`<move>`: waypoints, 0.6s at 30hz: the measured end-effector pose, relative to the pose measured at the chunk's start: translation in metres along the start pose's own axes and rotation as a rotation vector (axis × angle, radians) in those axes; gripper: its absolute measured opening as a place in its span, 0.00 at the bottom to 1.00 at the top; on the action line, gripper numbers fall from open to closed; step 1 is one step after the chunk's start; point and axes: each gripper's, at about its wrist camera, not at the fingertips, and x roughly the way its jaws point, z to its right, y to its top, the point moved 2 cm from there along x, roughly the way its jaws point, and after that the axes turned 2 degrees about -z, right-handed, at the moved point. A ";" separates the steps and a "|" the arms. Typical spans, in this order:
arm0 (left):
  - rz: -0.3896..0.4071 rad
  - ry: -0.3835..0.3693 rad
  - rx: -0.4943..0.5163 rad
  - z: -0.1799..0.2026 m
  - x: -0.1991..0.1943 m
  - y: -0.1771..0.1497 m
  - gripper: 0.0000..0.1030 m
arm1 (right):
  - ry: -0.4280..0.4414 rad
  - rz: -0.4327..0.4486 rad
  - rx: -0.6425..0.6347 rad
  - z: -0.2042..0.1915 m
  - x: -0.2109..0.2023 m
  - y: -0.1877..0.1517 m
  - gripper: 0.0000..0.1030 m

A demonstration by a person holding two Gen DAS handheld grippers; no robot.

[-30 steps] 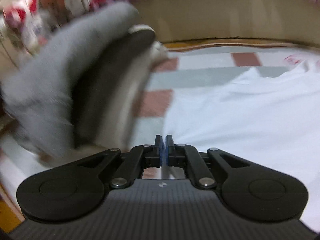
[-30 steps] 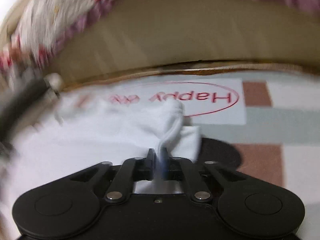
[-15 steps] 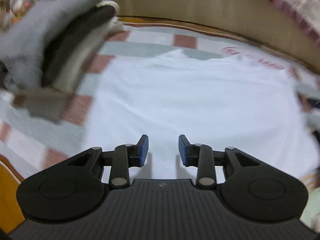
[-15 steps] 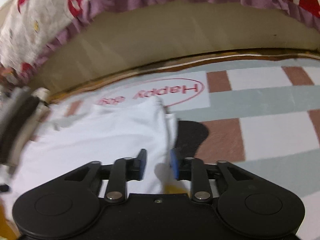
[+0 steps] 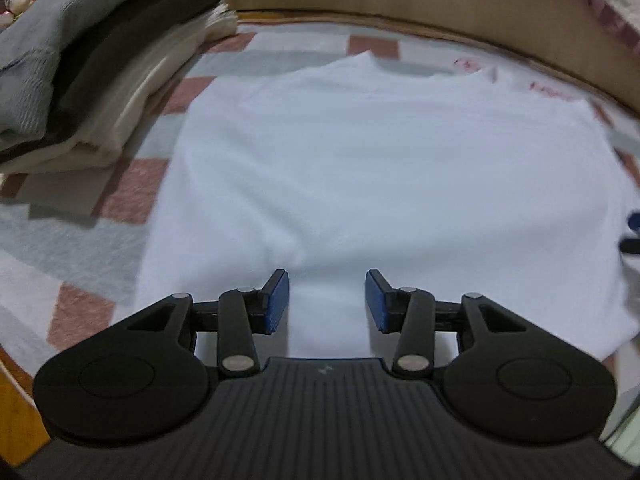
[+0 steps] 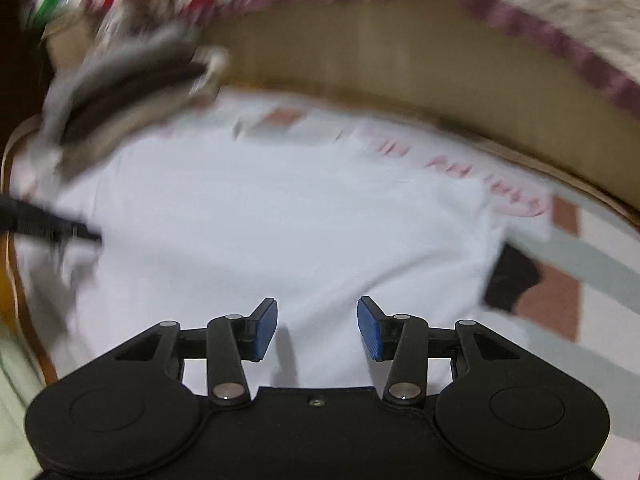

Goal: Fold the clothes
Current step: 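Move both open grippers back over the flattened white shirt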

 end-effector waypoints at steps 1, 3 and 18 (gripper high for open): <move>-0.007 0.004 -0.001 -0.004 -0.001 -0.004 0.41 | -0.013 -0.050 -0.030 -0.002 0.006 -0.004 0.46; -0.016 0.008 -0.016 -0.018 -0.003 -0.011 0.41 | -0.054 -0.124 -0.058 0.005 0.006 -0.017 0.48; -0.053 0.104 -0.120 -0.103 -0.040 -0.054 0.64 | 0.010 -0.236 0.060 0.034 -0.028 -0.039 0.49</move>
